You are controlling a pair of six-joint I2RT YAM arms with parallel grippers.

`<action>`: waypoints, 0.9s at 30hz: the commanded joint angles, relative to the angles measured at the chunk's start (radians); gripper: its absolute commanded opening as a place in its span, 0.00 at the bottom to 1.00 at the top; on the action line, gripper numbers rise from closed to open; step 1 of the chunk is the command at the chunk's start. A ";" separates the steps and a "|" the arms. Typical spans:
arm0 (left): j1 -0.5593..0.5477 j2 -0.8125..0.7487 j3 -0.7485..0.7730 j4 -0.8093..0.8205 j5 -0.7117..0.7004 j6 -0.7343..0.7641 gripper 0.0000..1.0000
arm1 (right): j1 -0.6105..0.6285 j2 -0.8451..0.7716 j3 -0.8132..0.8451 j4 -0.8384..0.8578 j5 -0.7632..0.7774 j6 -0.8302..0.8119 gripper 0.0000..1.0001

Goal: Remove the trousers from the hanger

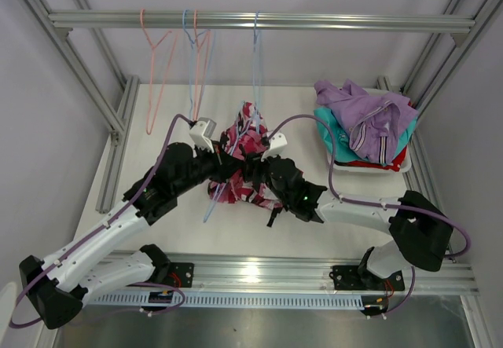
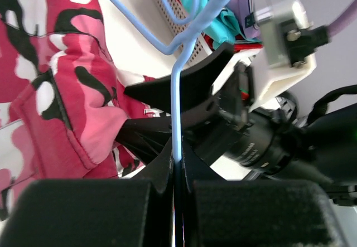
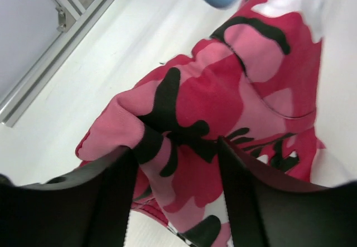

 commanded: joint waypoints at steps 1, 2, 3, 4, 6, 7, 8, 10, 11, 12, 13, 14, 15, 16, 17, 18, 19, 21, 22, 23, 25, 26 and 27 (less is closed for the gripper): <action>-0.004 -0.025 0.035 0.062 0.027 -0.006 0.01 | 0.001 -0.056 0.041 -0.076 -0.049 -0.019 0.63; -0.004 -0.025 0.032 0.063 0.026 -0.006 0.00 | 0.005 -0.063 0.041 -0.085 -0.058 -0.028 0.66; -0.004 -0.027 0.032 0.060 0.026 -0.006 0.00 | 0.009 -0.065 0.042 -0.093 -0.081 -0.030 0.71; -0.004 -0.027 0.032 0.062 0.027 -0.006 0.01 | 0.015 -0.066 0.045 -0.111 -0.089 -0.031 0.72; -0.004 -0.028 0.034 0.060 0.023 -0.005 0.00 | 0.033 -0.062 0.048 -0.117 -0.101 -0.045 0.73; -0.004 -0.028 0.034 0.060 0.023 -0.005 0.00 | 0.038 -0.059 0.050 -0.122 -0.106 -0.046 0.73; -0.004 -0.027 0.034 0.060 0.024 -0.005 0.00 | 0.045 -0.054 0.054 -0.125 -0.112 -0.048 0.73; -0.004 -0.028 0.032 0.059 0.020 -0.002 0.00 | 0.053 -0.037 0.070 -0.137 -0.141 -0.059 0.73; -0.003 -0.028 0.032 0.059 0.017 -0.002 0.01 | 0.065 -0.031 0.076 -0.146 -0.144 -0.063 0.73; -0.004 -0.028 0.034 0.057 0.014 0.000 0.00 | 0.071 -0.020 0.079 -0.152 -0.143 -0.074 0.73; -0.003 -0.030 0.034 0.057 0.012 0.001 0.01 | 0.082 -0.017 0.082 -0.165 -0.135 -0.080 0.73; -0.003 -0.031 0.034 0.056 0.010 0.001 0.00 | 0.091 -0.017 0.082 -0.169 -0.124 -0.089 0.73; -0.003 -0.031 0.034 0.057 0.010 0.003 0.01 | 0.114 -0.014 0.081 -0.175 -0.073 -0.094 0.73; -0.003 -0.030 0.034 0.057 0.012 0.003 0.00 | 0.124 -0.016 0.074 -0.185 -0.049 -0.105 0.73; -0.003 -0.031 0.034 0.057 0.012 0.003 0.01 | 0.130 -0.017 0.073 -0.192 -0.034 -0.106 0.73; -0.004 -0.031 0.035 0.057 0.014 0.003 0.01 | 0.137 -0.022 0.071 -0.200 -0.006 -0.103 0.72; -0.003 -0.030 0.035 0.057 0.014 0.003 0.01 | 0.140 -0.036 0.068 -0.214 -0.003 -0.102 0.73; -0.003 -0.028 0.034 0.056 0.014 0.001 0.00 | 0.160 -0.057 0.059 -0.225 0.008 -0.102 0.72; -0.003 -0.027 0.034 0.056 0.014 0.001 0.00 | 0.170 -0.083 0.056 -0.234 0.012 -0.103 0.72; -0.003 -0.024 0.035 0.057 0.014 0.001 0.01 | 0.180 -0.095 0.056 -0.246 0.020 -0.103 0.72; -0.003 -0.024 0.029 0.063 0.017 0.000 0.00 | 0.206 -0.118 0.053 -0.267 0.038 -0.106 0.73; -0.003 -0.024 0.028 0.066 0.018 0.000 0.00 | 0.213 -0.137 0.053 -0.271 0.041 -0.109 0.72; -0.003 -0.022 0.026 0.069 0.020 0.000 0.00 | 0.216 -0.141 0.050 -0.274 0.049 -0.112 0.72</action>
